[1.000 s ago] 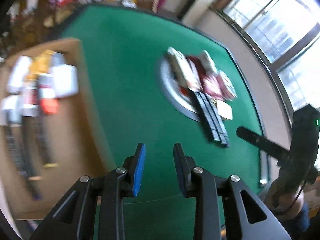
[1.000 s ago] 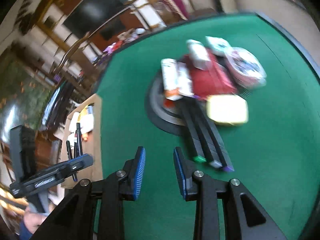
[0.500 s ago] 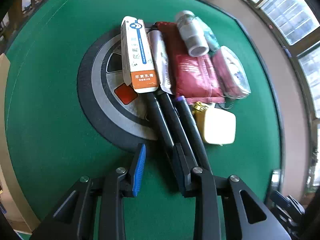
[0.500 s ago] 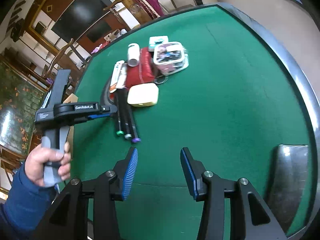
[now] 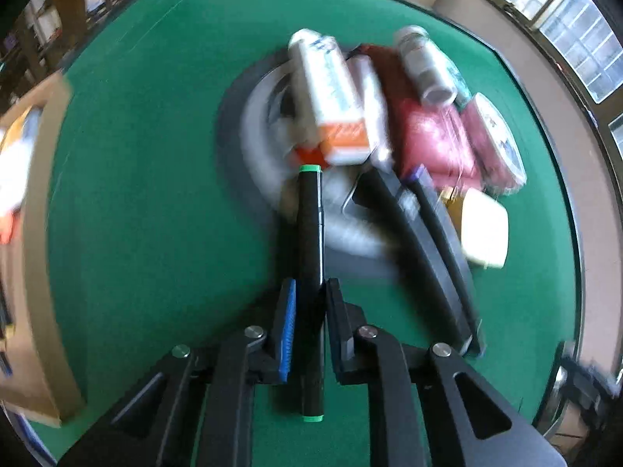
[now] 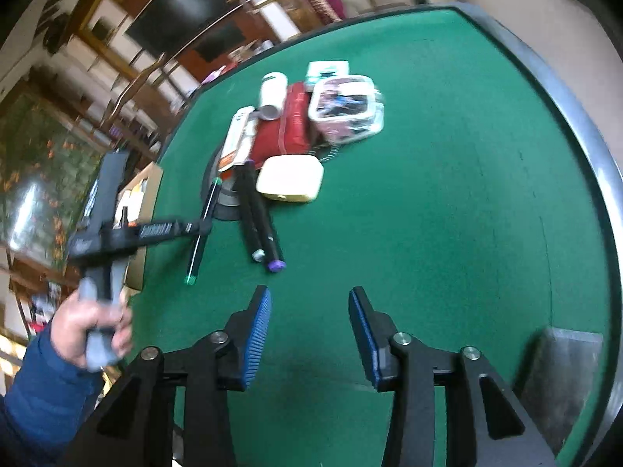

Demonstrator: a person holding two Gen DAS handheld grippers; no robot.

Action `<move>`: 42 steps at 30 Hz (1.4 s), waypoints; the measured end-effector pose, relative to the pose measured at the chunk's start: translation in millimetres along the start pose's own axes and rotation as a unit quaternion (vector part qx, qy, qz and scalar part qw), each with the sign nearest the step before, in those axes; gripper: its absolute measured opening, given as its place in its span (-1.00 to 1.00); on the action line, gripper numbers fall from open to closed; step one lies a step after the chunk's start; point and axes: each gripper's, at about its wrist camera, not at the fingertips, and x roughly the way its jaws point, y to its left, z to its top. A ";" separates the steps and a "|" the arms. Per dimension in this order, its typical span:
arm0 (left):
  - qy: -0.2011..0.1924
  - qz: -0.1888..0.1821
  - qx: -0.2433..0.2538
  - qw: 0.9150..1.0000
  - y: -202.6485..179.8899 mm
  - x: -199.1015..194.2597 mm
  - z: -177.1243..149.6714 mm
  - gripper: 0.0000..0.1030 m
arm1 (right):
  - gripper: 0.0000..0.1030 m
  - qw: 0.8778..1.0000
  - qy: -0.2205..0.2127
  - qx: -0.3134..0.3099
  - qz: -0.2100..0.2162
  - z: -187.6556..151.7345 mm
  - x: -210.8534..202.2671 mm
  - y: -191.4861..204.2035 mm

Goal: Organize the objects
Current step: 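Grasp a green-capped marker with the left tool while the right tool grasps a purple-capped marker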

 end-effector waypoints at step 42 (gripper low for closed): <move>0.011 -0.075 0.145 0.986 43.3 -28.2 -72.4 -0.71 | -0.69 0.975 0.083 -0.078 -0.189 -12.8 90.6 76.7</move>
